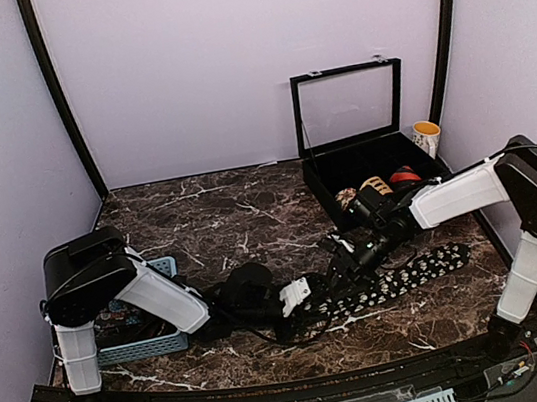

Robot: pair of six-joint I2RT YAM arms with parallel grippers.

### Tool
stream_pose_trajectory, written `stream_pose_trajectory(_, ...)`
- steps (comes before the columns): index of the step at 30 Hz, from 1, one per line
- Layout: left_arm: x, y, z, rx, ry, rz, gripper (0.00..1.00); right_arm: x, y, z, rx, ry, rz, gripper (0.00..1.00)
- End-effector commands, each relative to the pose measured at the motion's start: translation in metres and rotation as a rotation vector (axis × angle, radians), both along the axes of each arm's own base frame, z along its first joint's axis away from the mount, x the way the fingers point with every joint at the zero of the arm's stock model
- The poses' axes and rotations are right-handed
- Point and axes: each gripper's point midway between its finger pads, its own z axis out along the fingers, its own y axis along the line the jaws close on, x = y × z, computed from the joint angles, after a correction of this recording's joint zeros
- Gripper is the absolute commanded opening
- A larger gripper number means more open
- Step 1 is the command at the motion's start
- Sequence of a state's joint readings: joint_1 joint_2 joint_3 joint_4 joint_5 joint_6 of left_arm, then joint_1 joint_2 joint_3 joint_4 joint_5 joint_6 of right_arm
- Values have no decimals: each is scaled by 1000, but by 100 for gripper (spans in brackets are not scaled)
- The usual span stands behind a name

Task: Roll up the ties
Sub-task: Roll the tie at the center of the board.

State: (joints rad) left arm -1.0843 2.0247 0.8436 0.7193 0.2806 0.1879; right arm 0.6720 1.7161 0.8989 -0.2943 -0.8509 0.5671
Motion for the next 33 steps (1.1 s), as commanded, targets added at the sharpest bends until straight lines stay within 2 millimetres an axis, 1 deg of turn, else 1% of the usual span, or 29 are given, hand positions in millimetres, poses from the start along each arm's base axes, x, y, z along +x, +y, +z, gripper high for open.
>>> stream_pose_trajectory(1, -14, 26, -39, 166, 116, 11, 17, -1, 4, -10, -43, 7, 3, 44)
stream_pose_trajectory(4, -14, 26, -41, 169, 118, 11, 17, -1, 9, -17, -58, 8, 11, 42)
stream_pose_trajectory(9, -13, 26, -42, 176, 120, 16, 18, -3, 9, -34, -82, 30, 20, 36)
stream_pose_trajectory(13, -13, 26, -42, 177, 125, 21, 18, -9, 5, -45, -98, 42, 33, 27)
stream_pose_trajectory(14, -13, 26, -42, 176, 127, 20, 18, -11, 2, -48, -105, 47, 35, 28)
stream_pose_trajectory(15, -14, 27, -43, 178, 130, 19, 18, -11, -1, -48, -110, 49, 34, 30)
stream_pose_trajectory(17, -15, 29, -45, 181, 133, 19, 18, -8, -7, -42, -104, 46, 13, 37)
stream_pose_trajectory(20, -16, 31, -46, 184, 135, 19, 17, -2, -19, -26, -74, 26, -28, 42)
stream_pose_trajectory(23, -17, 32, -47, 180, 138, 15, 17, 0, -27, -23, -62, 27, -44, 45)
stream_pose_trajectory(26, -17, 30, -47, 175, 139, 9, 17, 0, -21, -26, -29, 48, -43, 45)
stream_pose_trajectory(30, -16, 29, -47, 174, 138, 11, 18, 1, -7, -19, 24, 49, -29, 40)
stream_pose_trajectory(33, -16, 29, -46, 173, 140, 13, 18, -3, 0, -19, 37, 58, -5, 35)
